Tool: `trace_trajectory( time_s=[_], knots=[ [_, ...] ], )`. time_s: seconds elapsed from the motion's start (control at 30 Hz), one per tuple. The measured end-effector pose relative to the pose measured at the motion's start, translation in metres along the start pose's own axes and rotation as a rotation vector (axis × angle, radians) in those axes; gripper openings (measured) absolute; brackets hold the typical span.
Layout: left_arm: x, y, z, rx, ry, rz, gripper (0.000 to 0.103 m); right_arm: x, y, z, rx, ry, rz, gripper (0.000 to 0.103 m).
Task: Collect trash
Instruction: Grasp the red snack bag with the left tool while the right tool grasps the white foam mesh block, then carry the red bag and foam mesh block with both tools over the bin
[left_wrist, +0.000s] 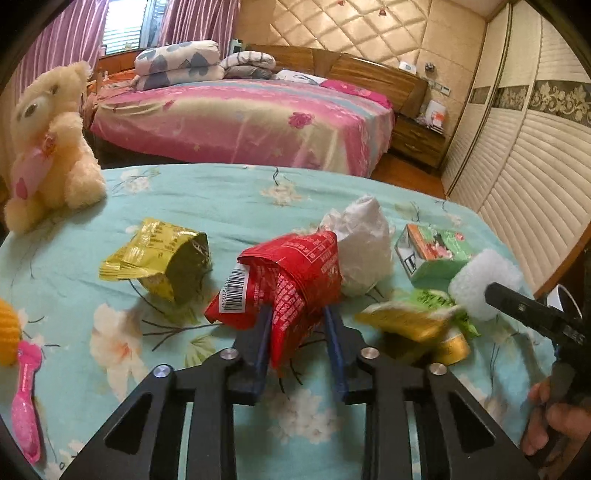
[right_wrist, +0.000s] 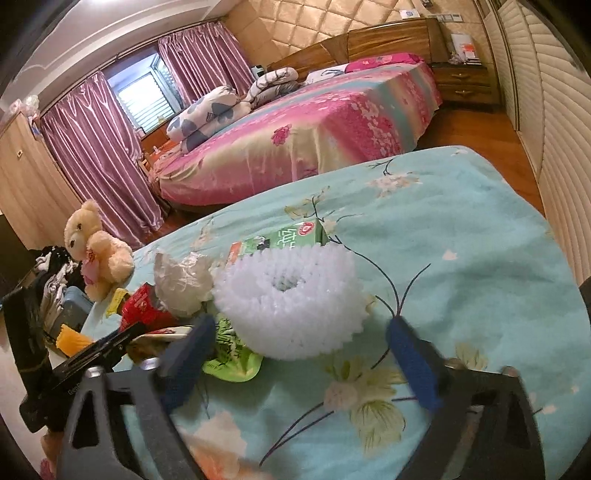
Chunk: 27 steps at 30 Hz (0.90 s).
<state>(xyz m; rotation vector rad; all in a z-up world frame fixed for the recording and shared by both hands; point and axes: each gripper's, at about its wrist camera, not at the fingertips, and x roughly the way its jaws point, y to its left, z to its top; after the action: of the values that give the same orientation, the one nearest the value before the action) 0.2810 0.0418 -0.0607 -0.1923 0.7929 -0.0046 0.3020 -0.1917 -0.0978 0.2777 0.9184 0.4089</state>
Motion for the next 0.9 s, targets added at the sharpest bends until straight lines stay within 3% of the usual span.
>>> trace_trajectory(
  time_s=[0.03,0.13,0.53,0.9],
  knots=[
    [0.0,0.0,0.0,0.005,-0.003,-0.008,0.007,0.001,-0.001,-0.001,0.004,0.007,0.007,0.059],
    [-0.006,0.0,-0.001,0.006,-0.021,-0.011,0.003,-0.003,-0.002,-0.003,0.003,-0.003,0.02,0.035],
    [-0.054,-0.006,-0.017,-0.006,-0.089,-0.068,0.002,-0.043,-0.012,-0.018,0.021,-0.039,0.029,0.03],
    [-0.07,-0.06,-0.038,0.068,-0.055,-0.198,0.002,-0.084,-0.033,-0.032,0.049,-0.072,-0.003,0.03]
  ],
)
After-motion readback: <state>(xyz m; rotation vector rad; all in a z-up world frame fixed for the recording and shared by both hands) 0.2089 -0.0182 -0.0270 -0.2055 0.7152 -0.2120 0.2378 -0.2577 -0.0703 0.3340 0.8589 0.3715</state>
